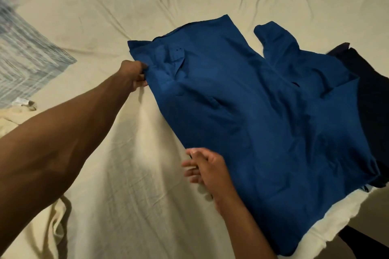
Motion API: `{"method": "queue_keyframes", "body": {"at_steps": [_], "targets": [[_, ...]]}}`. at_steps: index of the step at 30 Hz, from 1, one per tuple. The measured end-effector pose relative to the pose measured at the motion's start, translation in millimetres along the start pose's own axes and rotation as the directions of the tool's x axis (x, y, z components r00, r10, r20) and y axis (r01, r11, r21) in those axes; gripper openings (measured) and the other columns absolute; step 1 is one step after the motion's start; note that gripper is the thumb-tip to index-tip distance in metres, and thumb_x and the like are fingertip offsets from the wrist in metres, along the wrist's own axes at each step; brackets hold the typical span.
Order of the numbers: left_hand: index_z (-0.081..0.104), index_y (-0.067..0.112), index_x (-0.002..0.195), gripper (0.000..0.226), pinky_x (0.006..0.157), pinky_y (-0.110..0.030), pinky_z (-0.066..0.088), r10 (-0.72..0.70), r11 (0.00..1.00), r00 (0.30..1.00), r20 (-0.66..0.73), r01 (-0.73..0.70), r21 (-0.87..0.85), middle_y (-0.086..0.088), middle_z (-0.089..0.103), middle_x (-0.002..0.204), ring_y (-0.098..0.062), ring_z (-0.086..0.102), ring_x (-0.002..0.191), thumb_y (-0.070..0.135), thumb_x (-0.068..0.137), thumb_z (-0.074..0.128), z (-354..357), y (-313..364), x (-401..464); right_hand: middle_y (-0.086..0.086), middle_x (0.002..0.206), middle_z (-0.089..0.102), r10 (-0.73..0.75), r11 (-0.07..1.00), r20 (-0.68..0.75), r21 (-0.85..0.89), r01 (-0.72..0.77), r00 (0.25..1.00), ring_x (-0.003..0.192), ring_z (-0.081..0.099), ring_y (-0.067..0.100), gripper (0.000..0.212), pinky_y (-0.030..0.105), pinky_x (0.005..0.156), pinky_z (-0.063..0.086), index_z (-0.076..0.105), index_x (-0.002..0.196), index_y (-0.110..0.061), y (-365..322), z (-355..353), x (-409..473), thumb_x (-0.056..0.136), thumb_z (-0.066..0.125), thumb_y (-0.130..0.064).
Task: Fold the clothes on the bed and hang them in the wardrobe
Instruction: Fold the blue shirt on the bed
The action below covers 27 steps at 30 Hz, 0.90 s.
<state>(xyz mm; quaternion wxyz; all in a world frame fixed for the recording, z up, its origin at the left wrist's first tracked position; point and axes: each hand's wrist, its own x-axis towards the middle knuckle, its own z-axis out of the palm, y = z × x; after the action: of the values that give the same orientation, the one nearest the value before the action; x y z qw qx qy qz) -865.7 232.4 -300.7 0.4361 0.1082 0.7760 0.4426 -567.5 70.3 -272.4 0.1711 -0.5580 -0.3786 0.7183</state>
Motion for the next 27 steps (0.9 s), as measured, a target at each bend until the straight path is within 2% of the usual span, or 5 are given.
{"method": "queue_keyframes", "body": {"at_steps": [10,14,18,22,27], "targets": [[0.047,0.018,0.074,0.028,0.076,-0.045,0.062,0.13,0.989,0.981,-0.144,-0.139,-0.049,-0.01,0.058,0.089,-0.027,0.063,0.082,-0.002,0.088,0.06,3.1,-4.6,15.0,-0.004,0.08,0.072,-0.422,0.861,-0.253,-0.413,0.297,0.87,0.078,0.069,0.026,0.021,0.048,0.076,0.058,0.064,0.074,-0.028,-93.0,21.2,139.8,0.094,0.056,-0.026],[0.045,0.02,0.076,0.023,0.054,-0.032,0.047,0.131,0.989,0.986,-0.1,-0.137,-0.06,-0.01,0.051,0.08,-0.022,0.049,0.068,0.003,0.084,0.058,1.7,-13.5,26.2,0.003,0.106,0.068,-0.417,0.826,-0.326,-0.525,0.204,0.848,0.101,0.062,0.027,0.022,0.029,0.073,0.042,0.068,0.104,-0.015,-132.1,39.2,205.7,0.095,0.058,-0.034],[0.048,0.018,0.081,0.021,0.05,-0.025,0.047,0.076,0.995,0.996,0.052,-0.072,-0.075,-0.007,0.055,0.084,-0.016,0.052,0.066,0.015,0.096,0.062,3.2,-23.3,37.5,0.007,0.09,0.059,-0.345,0.872,-0.37,-0.466,0.149,0.863,0.087,0.068,0.033,0.042,0.034,0.06,0.049,0.041,0.069,-0.022,-155.1,51.7,252.7,0.087,0.065,-0.051],[0.056,0.011,0.089,0.011,0.066,-0.036,0.058,0.17,0.985,0.982,0.085,-0.168,-0.031,-0.01,0.065,0.091,-0.023,0.064,0.079,0.015,0.096,0.064,-5.6,-21.6,50.3,0.003,0.092,0.06,-0.373,0.754,-0.293,-0.649,0.103,0.881,0.077,0.06,0.026,0.028,0.027,0.053,0.043,0.048,0.078,-0.02,-170.7,60.2,264.0,0.086,0.068,-0.037],[0.062,0.007,0.1,0.013,0.063,-0.032,0.057,0.308,0.951,0.95,0.047,-0.307,-0.035,-0.011,0.068,0.092,-0.021,0.065,0.075,0.014,0.091,0.064,-11.0,-16.0,55.6,-0.002,0.085,0.056,-0.676,0.611,-0.354,-0.76,0.222,0.646,0.065,0.047,0.015,0.01,0.029,0.05,0.032,0.053,0.096,-0.015,-184.7,79.0,242.3,0.087,0.052,-0.01]]}}
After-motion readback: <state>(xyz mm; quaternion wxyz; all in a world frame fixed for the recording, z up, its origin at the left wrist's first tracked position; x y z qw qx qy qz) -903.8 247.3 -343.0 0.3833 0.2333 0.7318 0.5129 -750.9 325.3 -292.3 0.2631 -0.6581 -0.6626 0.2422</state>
